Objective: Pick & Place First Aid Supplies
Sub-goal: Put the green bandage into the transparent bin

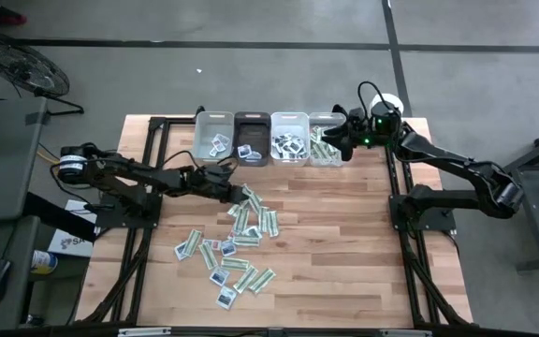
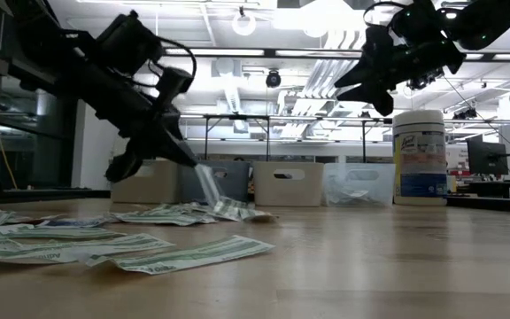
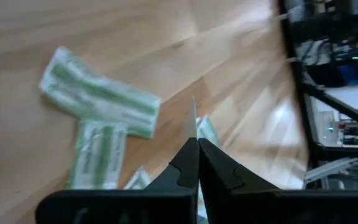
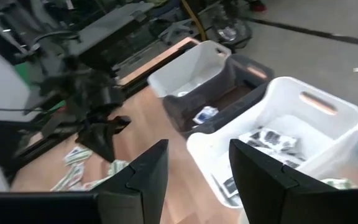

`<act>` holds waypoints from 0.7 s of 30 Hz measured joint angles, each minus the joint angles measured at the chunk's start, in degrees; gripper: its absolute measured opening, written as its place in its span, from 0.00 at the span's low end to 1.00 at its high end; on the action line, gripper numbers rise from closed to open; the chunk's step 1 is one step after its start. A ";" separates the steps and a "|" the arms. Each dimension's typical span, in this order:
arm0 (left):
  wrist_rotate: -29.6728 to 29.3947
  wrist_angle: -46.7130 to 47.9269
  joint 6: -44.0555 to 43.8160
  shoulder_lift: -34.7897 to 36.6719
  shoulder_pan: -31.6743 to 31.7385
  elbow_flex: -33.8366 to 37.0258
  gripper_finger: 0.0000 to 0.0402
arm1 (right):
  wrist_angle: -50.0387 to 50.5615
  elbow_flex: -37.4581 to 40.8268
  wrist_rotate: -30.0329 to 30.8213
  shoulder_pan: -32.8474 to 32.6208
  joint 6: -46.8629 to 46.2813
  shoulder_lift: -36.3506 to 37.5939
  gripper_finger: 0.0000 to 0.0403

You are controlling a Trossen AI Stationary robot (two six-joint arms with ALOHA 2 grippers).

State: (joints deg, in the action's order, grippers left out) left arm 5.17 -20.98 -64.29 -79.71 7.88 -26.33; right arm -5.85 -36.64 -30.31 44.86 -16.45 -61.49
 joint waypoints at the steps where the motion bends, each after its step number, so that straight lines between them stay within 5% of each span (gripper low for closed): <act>1: -0.05 -0.23 0.44 0.59 0.00 0.00 0.00 | 0.00 0.00 -0.72 -0.02 0.00 0.00 0.40; 10: -1.53 -2.47 6.64 4.58 0.00 0.02 0.00 | -0.72 0.00 -4.46 -1.74 0.83 0.00 0.41; 21: -4.36 -18.17 14.33 4.69 0.00 0.02 0.00 | -8.66 0.00 -7.32 -10.43 1.42 -3.32 0.43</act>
State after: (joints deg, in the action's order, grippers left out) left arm 0.81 -39.15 -49.96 -75.02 7.88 -26.30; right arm -14.51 -36.64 -37.64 34.43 -15.03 -64.82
